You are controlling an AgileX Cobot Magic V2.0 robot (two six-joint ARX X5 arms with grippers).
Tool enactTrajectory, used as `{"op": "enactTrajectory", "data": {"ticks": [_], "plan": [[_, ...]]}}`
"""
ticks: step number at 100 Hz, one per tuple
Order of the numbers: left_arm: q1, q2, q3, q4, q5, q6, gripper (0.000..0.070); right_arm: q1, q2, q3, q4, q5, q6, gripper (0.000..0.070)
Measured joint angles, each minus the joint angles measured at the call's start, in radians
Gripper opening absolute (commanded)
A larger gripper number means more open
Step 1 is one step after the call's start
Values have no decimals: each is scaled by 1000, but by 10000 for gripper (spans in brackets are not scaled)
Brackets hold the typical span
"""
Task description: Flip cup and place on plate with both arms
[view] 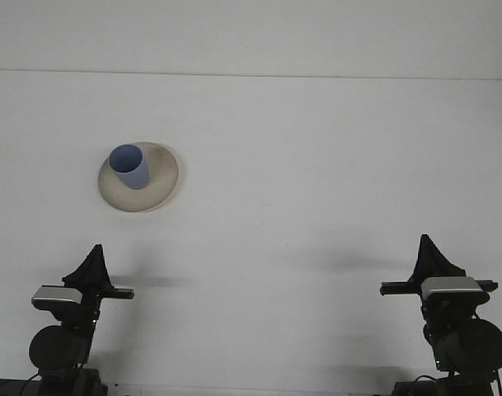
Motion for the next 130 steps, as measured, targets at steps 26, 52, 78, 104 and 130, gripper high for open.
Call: {"op": "enactTrajectory", "data": {"ticks": [26,52,78,104,130], "plan": [[0,0,0,0,0,0,10,-41,-235,-204,66,0,5,1],[0,0,0,0,0,0,11,-53,-285,-335,164,-1,9,1],[0,0,0,-1,1,0,10,-53,-285,-425,287,-4,26,1],[0,0,0,-1,0,0,11,-53,-285,-425,300,-4,28,2],[0,0,0,-1,1,0,10,-53,-285,-425,300,-4,28,2]]}}
